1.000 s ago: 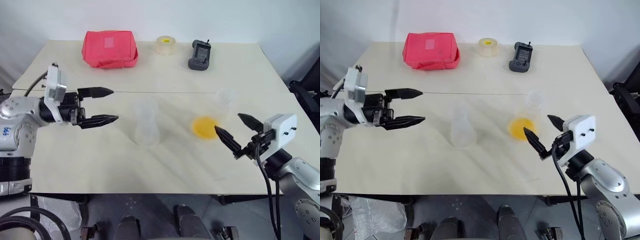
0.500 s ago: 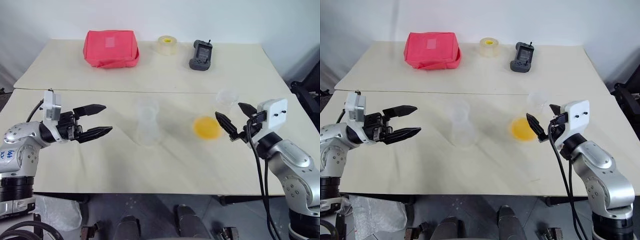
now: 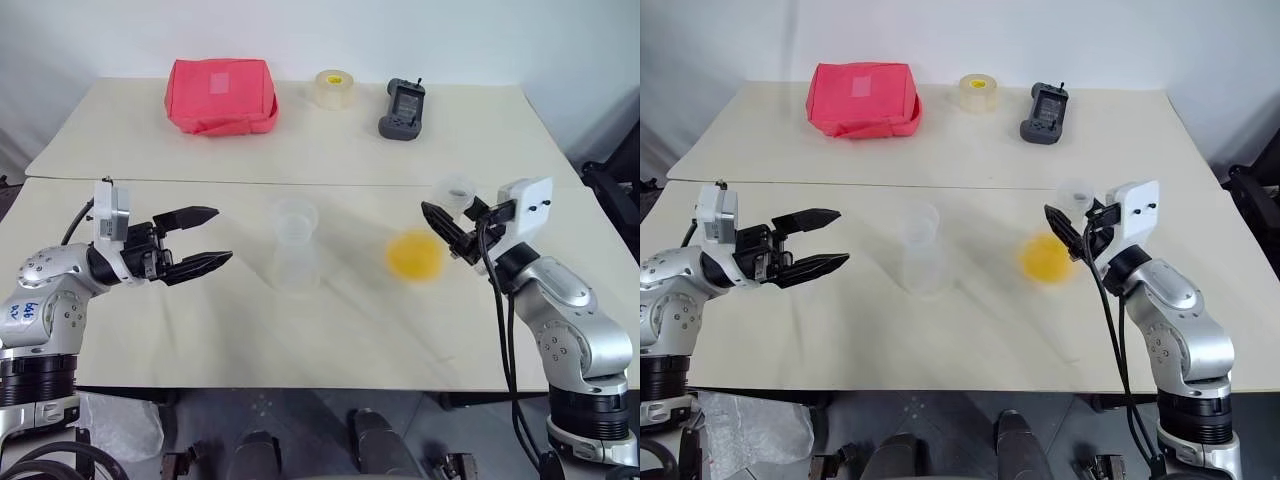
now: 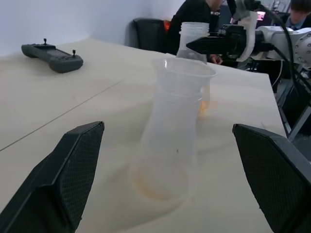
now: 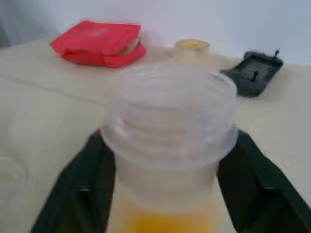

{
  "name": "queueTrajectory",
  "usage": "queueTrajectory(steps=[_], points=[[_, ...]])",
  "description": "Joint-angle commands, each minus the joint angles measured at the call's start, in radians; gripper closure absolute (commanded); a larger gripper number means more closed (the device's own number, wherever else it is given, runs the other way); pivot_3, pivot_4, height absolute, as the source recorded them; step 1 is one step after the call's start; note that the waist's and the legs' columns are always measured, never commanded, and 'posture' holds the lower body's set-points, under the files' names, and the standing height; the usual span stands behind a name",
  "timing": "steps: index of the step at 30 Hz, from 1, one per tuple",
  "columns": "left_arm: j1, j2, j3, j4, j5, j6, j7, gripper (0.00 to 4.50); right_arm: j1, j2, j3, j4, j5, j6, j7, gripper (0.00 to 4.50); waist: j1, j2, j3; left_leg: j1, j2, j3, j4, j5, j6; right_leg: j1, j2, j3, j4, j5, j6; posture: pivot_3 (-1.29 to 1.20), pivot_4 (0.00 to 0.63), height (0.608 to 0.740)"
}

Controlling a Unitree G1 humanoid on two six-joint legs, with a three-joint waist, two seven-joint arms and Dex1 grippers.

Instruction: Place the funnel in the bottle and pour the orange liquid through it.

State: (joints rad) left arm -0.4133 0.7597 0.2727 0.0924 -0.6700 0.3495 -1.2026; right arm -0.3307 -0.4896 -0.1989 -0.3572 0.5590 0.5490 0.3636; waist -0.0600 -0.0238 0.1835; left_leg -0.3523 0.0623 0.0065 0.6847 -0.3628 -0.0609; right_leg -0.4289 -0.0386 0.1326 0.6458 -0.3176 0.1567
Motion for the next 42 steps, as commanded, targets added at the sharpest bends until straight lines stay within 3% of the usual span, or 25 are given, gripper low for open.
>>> queueTrajectory(steps=[1,10,16,20,28,42], points=[[0.003,-0.002,0.017,-0.017,-0.002,-0.019,-0.009,0.00,-0.032,-0.006,-0.014,-0.085,0.006,-0.003,-0.009,2.07,0.000,0.000,0.000,0.000,0.000,0.000,0.000,0.000,0.000,0.000,0.000,0.000,0.000,0.000,0.000,0.00,0.150,0.740],[-0.041,-0.051,-0.016,0.077,0.035,-0.113,-0.065,0.00,-0.222,-0.075,0.196,-0.218,-0.162,0.075,-0.040,2.07,-0.019,0.002,0.001,0.000,0.000,0.000,0.000,0.000,0.000,-0.001,0.000,-0.001,0.001,0.000,0.000,0.00,0.150,0.740],[-0.078,-0.108,-0.027,0.142,0.035,-0.173,-0.110,0.00,-0.357,-0.100,0.386,-0.161,-0.399,0.006,-0.024,2.07,-0.026,0.002,0.001,-0.001,-0.001,0.000,-0.001,0.002,-0.003,-0.001,-0.002,-0.001,-0.001,0.000,0.000,0.00,0.150,0.740],[-0.086,-0.118,-0.048,0.149,0.041,-0.175,-0.137,0.00,-0.369,-0.172,0.494,-0.083,-0.587,-0.184,0.041,2.07,-0.026,0.002,0.001,-0.001,-0.001,-0.001,-0.001,0.002,-0.003,-0.001,-0.002,-0.002,-0.002,0.000,0.000,0.00,0.150,0.740],[-0.111,-0.132,-0.062,0.172,0.051,-0.213,-0.190,0.00,-0.453,-0.136,0.561,0.071,-0.770,-0.440,0.096,2.07,-0.035,0.002,0.001,-0.001,-0.001,0.001,-0.001,0.002,-0.003,-0.002,-0.002,-0.002,-0.002,0.000,0.000,0.00,0.150,0.740],[-0.112,-0.143,-0.038,0.179,0.037,-0.225,-0.194,0.00,-0.551,-0.063,0.602,0.147,-0.972,-0.579,0.187,2.07,-0.053,0.002,0.001,-0.001,0.000,0.000,-0.001,0.002,-0.004,-0.002,-0.003,-0.003,0.001,0.000,0.000,0.00,0.150,0.740]])
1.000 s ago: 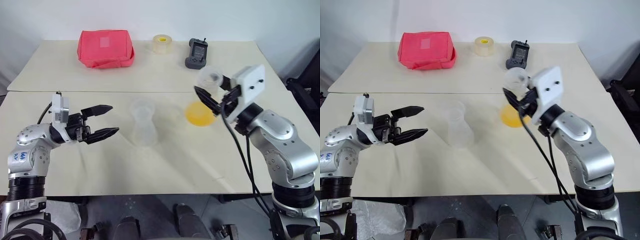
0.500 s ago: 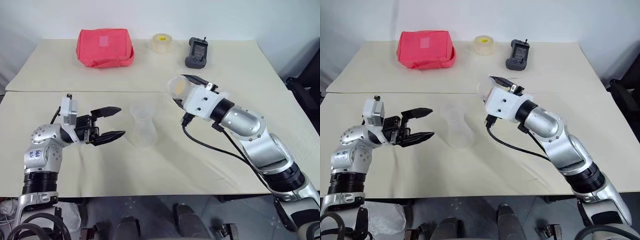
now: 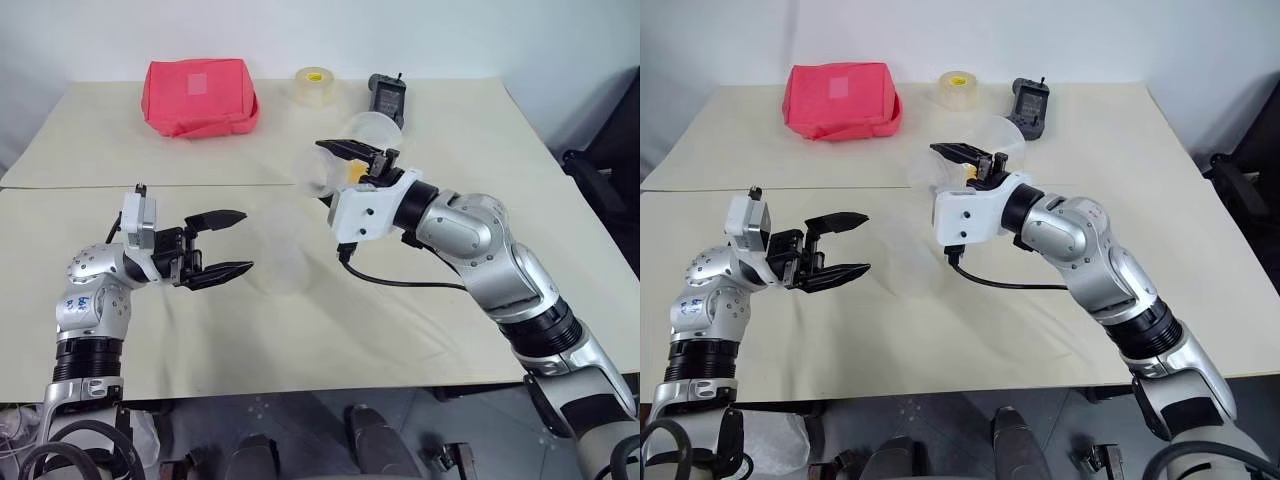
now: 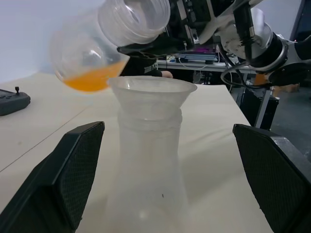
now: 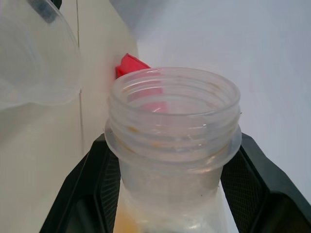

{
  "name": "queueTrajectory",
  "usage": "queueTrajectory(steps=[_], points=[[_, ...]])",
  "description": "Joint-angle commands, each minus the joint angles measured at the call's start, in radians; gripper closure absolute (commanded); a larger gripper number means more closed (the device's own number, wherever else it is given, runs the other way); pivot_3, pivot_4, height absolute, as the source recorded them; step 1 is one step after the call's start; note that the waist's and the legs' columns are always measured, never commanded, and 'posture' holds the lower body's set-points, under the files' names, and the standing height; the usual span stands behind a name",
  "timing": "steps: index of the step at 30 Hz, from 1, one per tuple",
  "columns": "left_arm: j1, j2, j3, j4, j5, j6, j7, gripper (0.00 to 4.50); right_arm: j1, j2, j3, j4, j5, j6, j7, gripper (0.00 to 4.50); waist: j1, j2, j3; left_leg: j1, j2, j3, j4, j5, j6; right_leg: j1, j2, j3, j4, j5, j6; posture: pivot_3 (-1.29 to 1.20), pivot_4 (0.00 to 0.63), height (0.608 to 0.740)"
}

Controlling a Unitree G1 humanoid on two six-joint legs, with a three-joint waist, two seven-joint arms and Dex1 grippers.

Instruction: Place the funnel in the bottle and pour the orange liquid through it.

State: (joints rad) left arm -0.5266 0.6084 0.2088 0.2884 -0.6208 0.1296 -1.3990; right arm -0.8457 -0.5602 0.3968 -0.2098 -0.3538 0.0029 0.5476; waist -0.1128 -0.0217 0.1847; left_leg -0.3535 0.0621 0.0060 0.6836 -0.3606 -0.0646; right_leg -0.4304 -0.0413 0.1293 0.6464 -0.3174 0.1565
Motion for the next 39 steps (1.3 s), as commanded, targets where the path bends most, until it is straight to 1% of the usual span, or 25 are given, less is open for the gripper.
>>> queueTrajectory(steps=[1,8,15,23,39], points=[[0.004,0.009,0.028,-0.017,-0.010,-0.005,0.006,0.00,-0.043,0.011,0.008,0.009,-0.077,-0.042,0.004,2.07,-0.001,0.000,0.000,0.000,0.000,0.000,0.000,0.000,0.000,0.000,0.000,0.000,0.000,0.000,0.000,0.00,0.150,0.740],[0.010,0.007,0.036,-0.011,-0.006,-0.012,0.017,0.00,-0.082,0.042,0.026,0.069,-0.177,-0.106,-0.010,2.07,-0.004,0.000,0.000,0.000,0.000,0.000,0.000,0.000,0.000,0.000,0.000,0.000,0.001,0.000,0.000,0.00,0.150,0.740],[0.011,0.004,0.038,-0.009,-0.006,-0.013,0.027,0.00,-0.109,0.081,0.024,0.103,-0.241,-0.155,-0.014,2.07,-0.013,0.000,0.000,0.000,0.000,0.000,0.000,0.000,-0.001,0.000,-0.001,0.000,0.002,0.000,0.000,0.00,0.150,0.740],[0.010,0.000,0.036,-0.005,0.000,-0.017,0.038,0.00,-0.121,0.105,0.027,0.129,-0.302,-0.228,-0.032,2.07,-0.028,0.000,0.000,0.000,0.000,-0.001,0.000,0.001,-0.001,0.000,-0.001,-0.002,0.004,0.000,0.000,0.00,0.150,0.740],[0.009,0.002,0.036,0.003,-0.001,-0.021,0.043,0.00,-0.144,0.139,0.028,0.190,-0.410,-0.315,-0.088,2.07,-0.030,0.000,0.000,0.000,0.000,-0.001,0.000,0.002,-0.003,0.000,-0.001,-0.002,0.006,0.000,0.000,0.00,0.150,0.740]])
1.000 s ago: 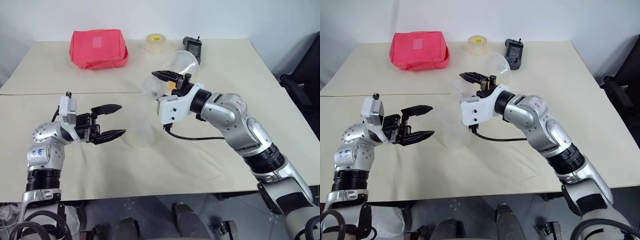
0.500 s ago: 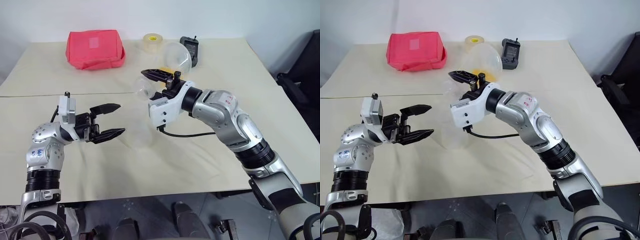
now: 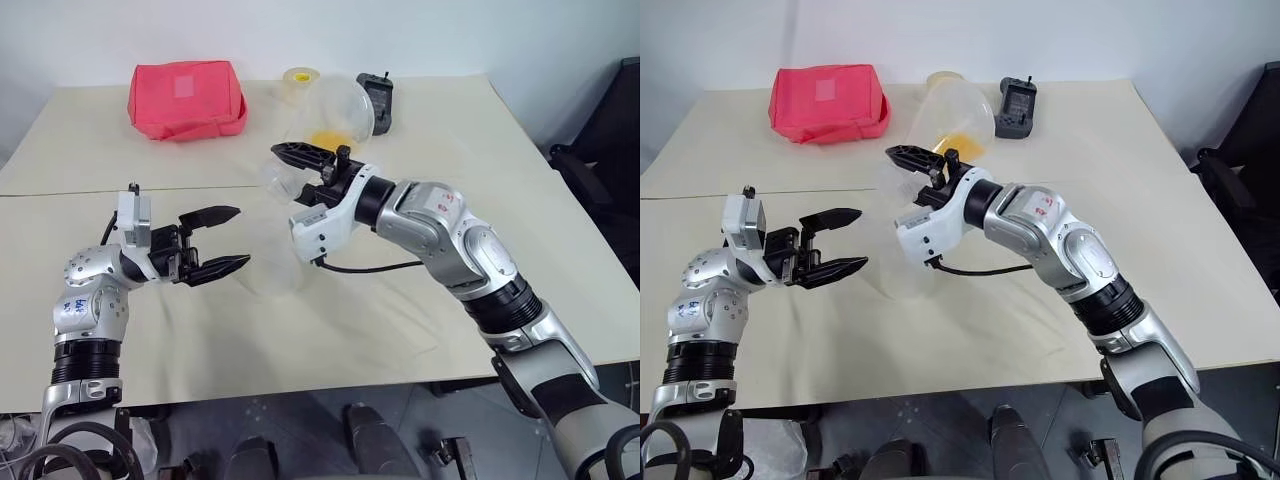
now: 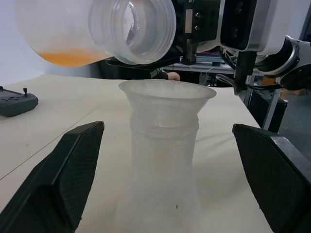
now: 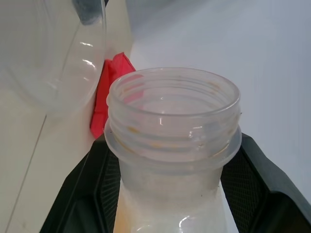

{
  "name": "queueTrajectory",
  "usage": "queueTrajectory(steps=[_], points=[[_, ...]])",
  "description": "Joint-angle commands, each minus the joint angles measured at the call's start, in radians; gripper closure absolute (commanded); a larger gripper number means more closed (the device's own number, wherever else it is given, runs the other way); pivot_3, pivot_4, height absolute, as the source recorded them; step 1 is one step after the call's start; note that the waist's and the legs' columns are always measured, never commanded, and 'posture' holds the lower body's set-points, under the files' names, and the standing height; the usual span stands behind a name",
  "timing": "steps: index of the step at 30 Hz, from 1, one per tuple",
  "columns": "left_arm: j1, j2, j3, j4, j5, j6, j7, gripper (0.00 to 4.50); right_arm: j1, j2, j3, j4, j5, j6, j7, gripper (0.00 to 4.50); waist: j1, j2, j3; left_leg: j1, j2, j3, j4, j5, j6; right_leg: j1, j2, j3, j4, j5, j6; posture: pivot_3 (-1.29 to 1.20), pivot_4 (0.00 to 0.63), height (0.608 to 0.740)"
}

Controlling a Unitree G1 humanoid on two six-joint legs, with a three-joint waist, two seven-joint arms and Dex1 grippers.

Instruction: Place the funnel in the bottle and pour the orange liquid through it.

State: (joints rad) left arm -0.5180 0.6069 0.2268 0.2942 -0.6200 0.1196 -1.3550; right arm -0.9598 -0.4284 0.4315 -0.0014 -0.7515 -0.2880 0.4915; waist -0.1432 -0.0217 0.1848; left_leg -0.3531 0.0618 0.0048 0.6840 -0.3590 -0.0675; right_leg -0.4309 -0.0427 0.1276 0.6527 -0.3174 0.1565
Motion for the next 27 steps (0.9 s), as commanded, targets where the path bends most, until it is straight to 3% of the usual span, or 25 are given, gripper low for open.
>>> queueTrajectory(steps=[1,27], points=[[0.002,0.005,0.019,-0.002,-0.002,-0.012,0.000,0.00,-0.033,0.008,-0.004,-0.016,-0.019,-0.031,-0.037,2.07,0.000,0.000,0.000,0.000,0.000,0.000,0.000,0.000,0.000,0.000,0.000,0.000,0.000,0.000,0.000,0.00,0.150,0.740],[0.007,0.013,0.025,-0.008,-0.004,-0.008,0.010,0.00,-0.094,-0.007,0.013,0.090,-0.144,-0.162,-0.163,2.07,-0.004,0.000,0.000,0.000,0.000,0.000,0.000,0.000,0.000,0.000,-0.001,0.000,0.000,0.000,0.000,0.00,0.150,0.740]])
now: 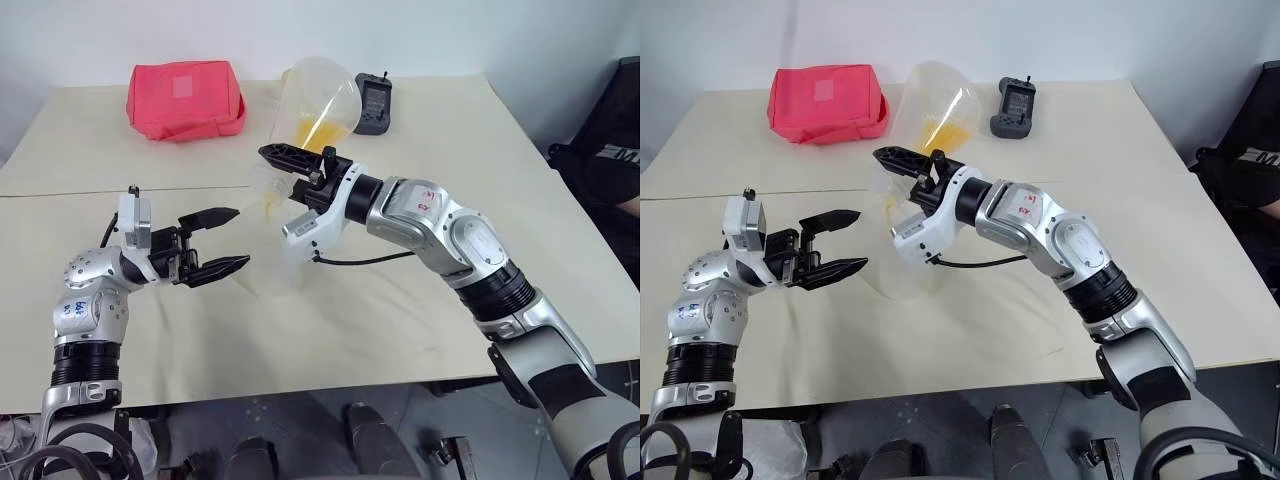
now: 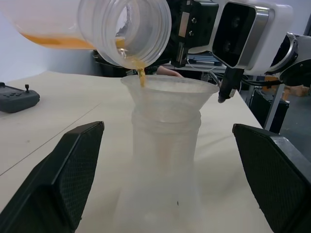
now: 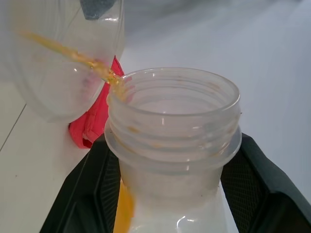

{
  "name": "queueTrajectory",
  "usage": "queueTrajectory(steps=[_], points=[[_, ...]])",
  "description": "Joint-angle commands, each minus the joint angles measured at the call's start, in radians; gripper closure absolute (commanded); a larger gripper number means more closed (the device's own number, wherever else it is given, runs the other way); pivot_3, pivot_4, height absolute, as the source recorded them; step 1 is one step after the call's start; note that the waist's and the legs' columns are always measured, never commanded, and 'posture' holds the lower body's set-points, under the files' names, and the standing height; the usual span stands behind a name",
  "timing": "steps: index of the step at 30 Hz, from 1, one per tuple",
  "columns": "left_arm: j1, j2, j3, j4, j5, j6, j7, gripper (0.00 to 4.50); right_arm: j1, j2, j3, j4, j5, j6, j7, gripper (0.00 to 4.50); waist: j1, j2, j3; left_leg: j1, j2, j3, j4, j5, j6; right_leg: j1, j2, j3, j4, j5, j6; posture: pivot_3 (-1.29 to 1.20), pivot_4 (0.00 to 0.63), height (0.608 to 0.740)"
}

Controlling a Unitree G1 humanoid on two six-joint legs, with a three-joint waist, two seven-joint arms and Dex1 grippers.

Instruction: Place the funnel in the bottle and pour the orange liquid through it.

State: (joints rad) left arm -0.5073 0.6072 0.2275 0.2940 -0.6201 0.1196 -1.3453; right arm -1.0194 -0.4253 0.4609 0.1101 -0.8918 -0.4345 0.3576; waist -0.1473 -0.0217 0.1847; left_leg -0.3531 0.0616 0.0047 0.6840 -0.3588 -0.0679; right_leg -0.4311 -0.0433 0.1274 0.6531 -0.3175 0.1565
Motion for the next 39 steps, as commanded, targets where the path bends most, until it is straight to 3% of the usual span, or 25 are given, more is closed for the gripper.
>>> queueTrajectory(steps=[1,39], points=[[-0.005,0.013,0.024,-0.006,-0.004,-0.008,-0.001,0.00,-0.036,-0.012,-0.016,-0.019,-0.007,-0.020,-0.033,2.07,0.000,0.000,0.000,0.000,0.000,0.000,0.000,0.000,0.000,0.000,0.000,0.000,0.000,0.000,0.000,0.00,0.150,0.740],[0.000,0.016,0.034,-0.014,-0.007,-0.004,0.007,0.00,-0.067,-0.027,-0.013,0.022,-0.059,-0.095,-0.097,2.07,-0.004,0.000,0.000,0.000,0.000,0.000,0.000,0.000,0.000,0.000,0.000,0.000,0.000,0.000,0.000,0.00,0.150,0.740]])
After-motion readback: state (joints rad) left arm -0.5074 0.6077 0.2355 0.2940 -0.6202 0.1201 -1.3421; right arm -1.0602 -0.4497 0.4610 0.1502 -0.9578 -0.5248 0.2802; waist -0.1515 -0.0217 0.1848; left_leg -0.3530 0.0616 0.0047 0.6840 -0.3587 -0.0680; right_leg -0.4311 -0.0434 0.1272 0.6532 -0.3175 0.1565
